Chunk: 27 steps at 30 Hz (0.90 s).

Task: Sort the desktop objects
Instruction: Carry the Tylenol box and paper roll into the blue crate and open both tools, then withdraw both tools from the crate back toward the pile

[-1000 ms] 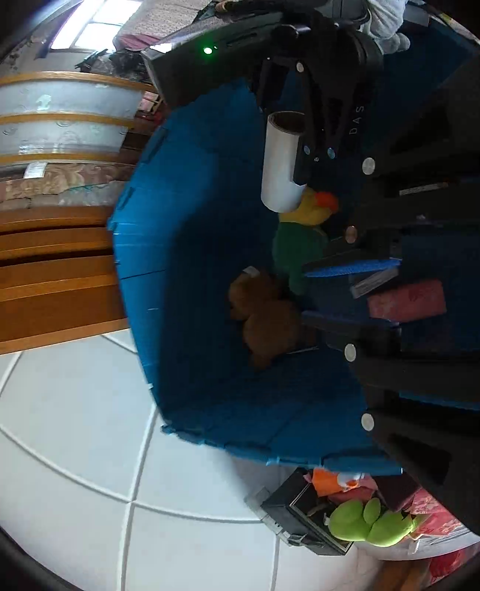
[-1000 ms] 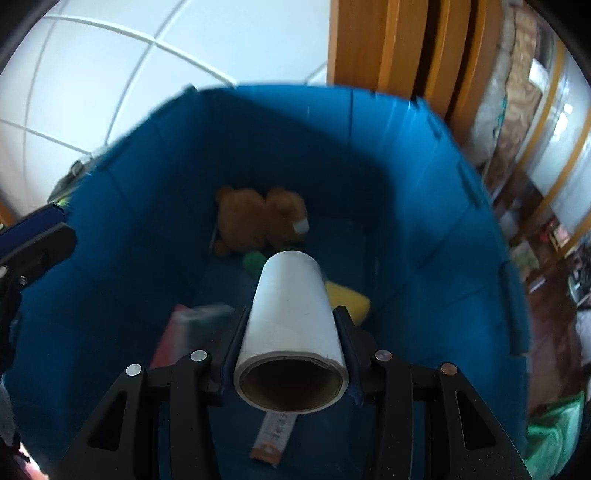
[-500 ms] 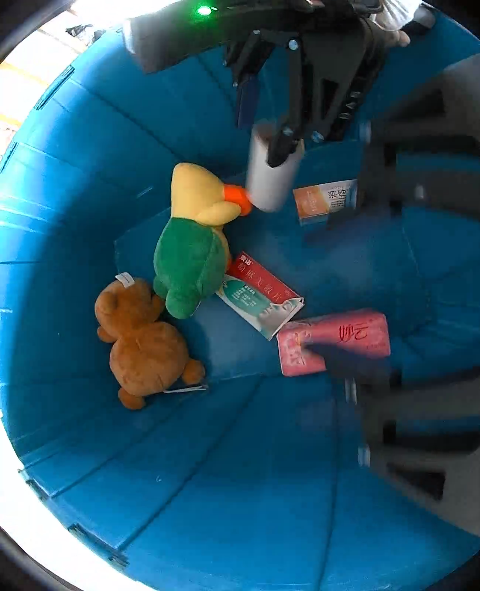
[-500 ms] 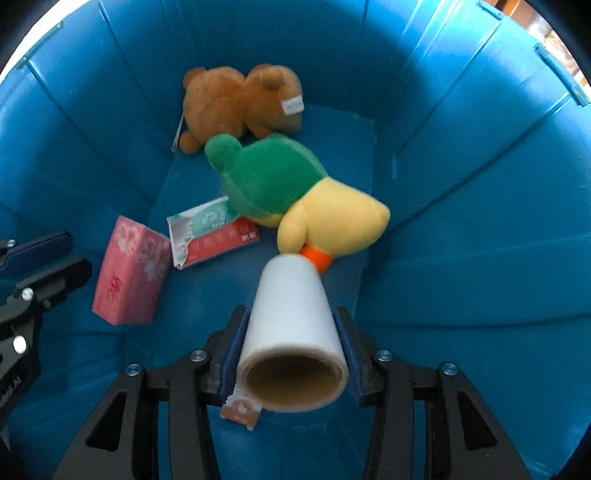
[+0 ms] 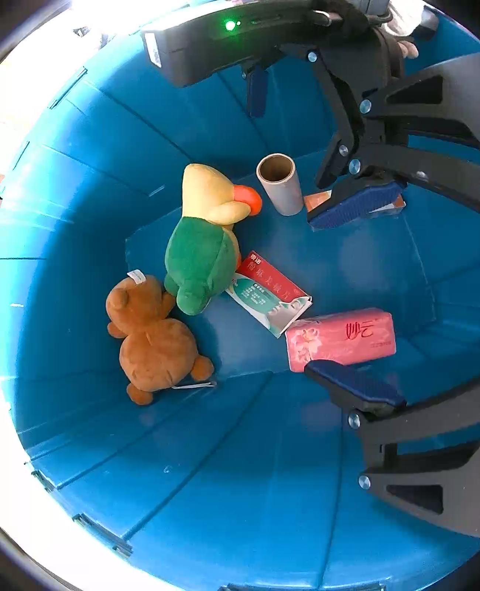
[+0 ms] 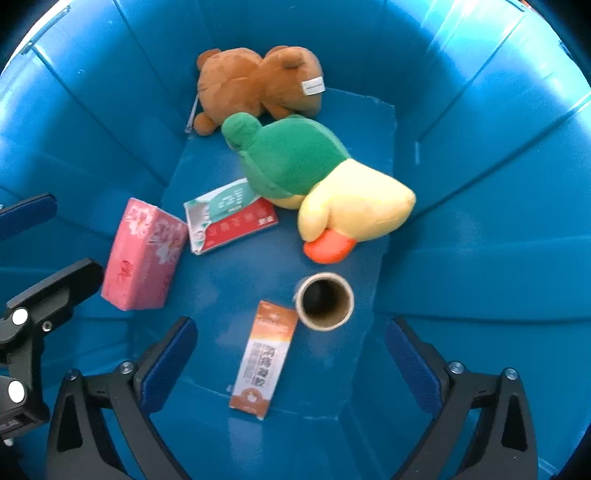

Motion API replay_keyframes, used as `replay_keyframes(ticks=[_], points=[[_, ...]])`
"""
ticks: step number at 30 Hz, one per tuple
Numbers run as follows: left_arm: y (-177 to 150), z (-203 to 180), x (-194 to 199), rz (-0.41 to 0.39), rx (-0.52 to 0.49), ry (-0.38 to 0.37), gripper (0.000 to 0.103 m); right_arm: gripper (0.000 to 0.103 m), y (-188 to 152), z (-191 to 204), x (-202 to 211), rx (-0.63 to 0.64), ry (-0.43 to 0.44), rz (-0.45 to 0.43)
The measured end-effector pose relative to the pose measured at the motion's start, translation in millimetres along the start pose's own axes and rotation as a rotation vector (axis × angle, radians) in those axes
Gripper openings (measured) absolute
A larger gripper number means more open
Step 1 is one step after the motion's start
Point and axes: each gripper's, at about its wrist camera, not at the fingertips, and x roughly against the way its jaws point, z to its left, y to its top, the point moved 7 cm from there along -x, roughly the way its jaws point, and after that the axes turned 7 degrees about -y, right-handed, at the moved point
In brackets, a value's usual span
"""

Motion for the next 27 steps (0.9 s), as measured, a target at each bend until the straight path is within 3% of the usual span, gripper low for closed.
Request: replay_keyframes(ticks=[8, 13, 16, 19, 21, 27], points=[[2.8, 3.4, 8.8, -0.042, 0.004, 0.019, 0.073, 0.103, 3.4, 3.0, 9.5, 0.001, 0.016, -0.039], [10.7, 3.4, 37.9, -0.184, -0.011, 0.065, 0.073, 0.103, 9.0, 11.3, 35.5, 0.01, 0.112, -0.127], [10.3, 3.8, 67.5, -0.272, -0.018, 0.101, 0.073, 0.103, 14.0, 15.9, 63.2, 0.024, 0.149, -0.239], [6.4, 7.7, 104.4, -0.344, -0.029, 0.109, 0.073, 0.103, 14.7, 20.8, 84.1, 0.029, 0.155, -0.296], [0.7, 15.6, 136.7, -0.412, -0.025, 0.12, 0.073, 0.103, 14.9, 23.2, 100.7, 0.046, 0.105, -0.348], [-45.8, 63.7, 226.0, -0.601, 0.049, 0.177, 0.073, 0.103, 9.2, 43.0, 168.4, 0.031, 0.148, -0.503]])
